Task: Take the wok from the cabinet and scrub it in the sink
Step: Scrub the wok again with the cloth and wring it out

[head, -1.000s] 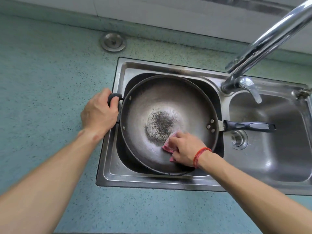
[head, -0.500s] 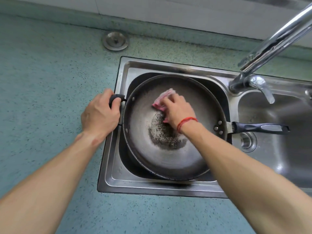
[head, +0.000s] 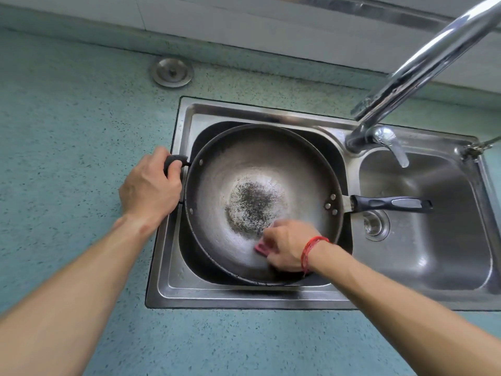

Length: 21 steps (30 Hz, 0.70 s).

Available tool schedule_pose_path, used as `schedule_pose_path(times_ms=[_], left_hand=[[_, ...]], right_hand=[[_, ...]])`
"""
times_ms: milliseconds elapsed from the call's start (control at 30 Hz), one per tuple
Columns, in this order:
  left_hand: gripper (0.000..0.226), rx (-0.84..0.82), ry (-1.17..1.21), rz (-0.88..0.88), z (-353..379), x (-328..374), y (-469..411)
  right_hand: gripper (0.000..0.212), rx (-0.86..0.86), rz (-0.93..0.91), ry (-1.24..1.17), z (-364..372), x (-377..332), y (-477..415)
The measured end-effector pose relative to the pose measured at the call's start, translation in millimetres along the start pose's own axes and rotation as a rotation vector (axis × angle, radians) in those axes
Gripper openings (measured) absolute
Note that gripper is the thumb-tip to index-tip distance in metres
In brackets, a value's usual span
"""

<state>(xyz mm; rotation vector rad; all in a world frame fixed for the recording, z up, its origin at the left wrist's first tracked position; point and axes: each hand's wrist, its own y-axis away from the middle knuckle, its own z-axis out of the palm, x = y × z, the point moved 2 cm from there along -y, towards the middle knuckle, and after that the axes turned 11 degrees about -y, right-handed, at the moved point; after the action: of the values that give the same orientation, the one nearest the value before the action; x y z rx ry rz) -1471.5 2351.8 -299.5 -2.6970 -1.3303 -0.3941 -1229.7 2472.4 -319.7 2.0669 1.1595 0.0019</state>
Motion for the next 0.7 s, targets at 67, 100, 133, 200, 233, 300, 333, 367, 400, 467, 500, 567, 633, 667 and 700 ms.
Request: schedule_pose_path(times_ms=[67, 100, 133, 200, 233, 300, 333, 367, 400, 467, 500, 567, 633, 667, 700], left_hand=[[0.022, 0.000, -0.005, 0.001, 0, 0, 0], [0.022, -0.004, -0.003, 0.000, -1, 0, 0], [0.022, -0.006, 0.002, 0.001, -1, 0, 0], [0.022, -0.012, 0.011, 0.005, -1, -1, -1], [0.022, -0.013, 0.012, 0.005, -1, -1, -1], [0.022, -0.015, 0.011, -0.001, 0, -2, -2], [0.022, -0.018, 0.011, -0.001, 0, -2, -2], [0.022, -0.021, 0.009, 0.002, 1, -3, -2], [0.022, -0.023, 0.008, 0.005, 1, -3, -2], [0.022, -0.019, 0.008, 0.008, 1, -3, -2], [0.022, -0.017, 0.009, 0.008, 0, -2, -1], [0.022, -0.014, 0.007, 0.005, 0, -1, -1], [0.022, -0.017, 0.006, -0.010, 0, 0, -1], [0.022, -0.020, 0.006, -0.014, 0, 0, -1], [0.022, -0.022, 0.007, -0.015, 0, 0, -2]], right_hand=[[0.016, 0.061, -0.117, -0.152, 15, -17, -1], [0.016, 0.114, -0.162, -0.208, 20, -21, -6], [0.016, 0.170, -0.192, -0.236, 24, -23, -13], [0.023, 0.264, -0.227, -0.233, 24, -25, -31], [0.026, 0.315, -0.241, -0.218, 21, -24, -42], [0.026, 0.416, -0.238, -0.216, 12, -17, -59], [0.025, 0.450, -0.207, -0.234, 6, -9, -65], [0.025, 0.478, -0.168, -0.253, 0, 0, -67], [0.029, 0.491, -0.114, -0.261, -4, 10, -67], [0.038, 0.474, 0.009, -0.237, -10, 27, -56], [0.042, 0.438, 0.076, -0.209, -11, 33, -48], [0.046, 0.290, 0.208, -0.117, -10, 34, -29], [0.047, 0.134, 0.225, -0.019, -7, 21, -13], [0.045, 0.077, 0.189, 0.009, -6, 12, -7], [0.042, 0.036, 0.140, 0.017, -3, 3, -4]])
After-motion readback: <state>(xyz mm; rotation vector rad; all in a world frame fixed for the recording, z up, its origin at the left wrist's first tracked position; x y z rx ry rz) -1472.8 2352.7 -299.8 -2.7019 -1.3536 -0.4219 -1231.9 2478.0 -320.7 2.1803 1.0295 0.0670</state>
